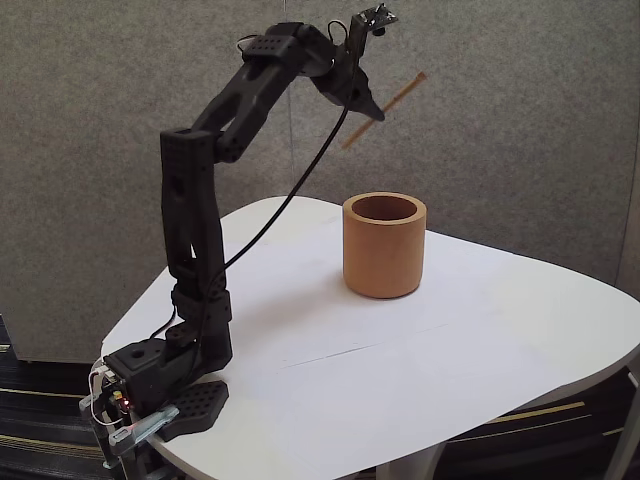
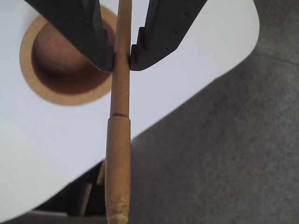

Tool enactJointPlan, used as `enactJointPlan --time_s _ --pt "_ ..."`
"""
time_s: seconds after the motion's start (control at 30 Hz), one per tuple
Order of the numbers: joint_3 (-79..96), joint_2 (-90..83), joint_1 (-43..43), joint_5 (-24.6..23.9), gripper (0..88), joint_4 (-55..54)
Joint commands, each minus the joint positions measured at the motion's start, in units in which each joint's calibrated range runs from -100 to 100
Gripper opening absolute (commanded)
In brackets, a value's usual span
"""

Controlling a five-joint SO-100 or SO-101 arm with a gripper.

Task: Grab the pen and put it in the pen holder.

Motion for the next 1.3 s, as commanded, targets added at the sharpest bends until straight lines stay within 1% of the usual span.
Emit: enactJointPlan --time_s 0.0,0.2,0.27,0.4,0.53,0.8,0.93,1.1,1.27 --pt "-2.8 -2.1 1.7 4.0 0.6 -6.9" --pt "-1.9 -2.0 1.8 8.8 0.6 -12.0" --pt "2.8 -2.5 1.9 10.5 0.6 -14.4" --pt "16.2 -4.2 2.2 13.7 0.6 -25.5" --pt "27.3 -8.3 1.9 13.9 0.6 -35.3" --pt "44.0 -12.8 2.0 13.9 0.6 -45.0" --pt "50.6 -13.9 2.1 14.0 0.6 -52.7" --pt "58.3 -13.9 2.1 15.6 0.6 -62.4" --pt "64.0 -13.9 2.0 15.8 0.6 -68.6"
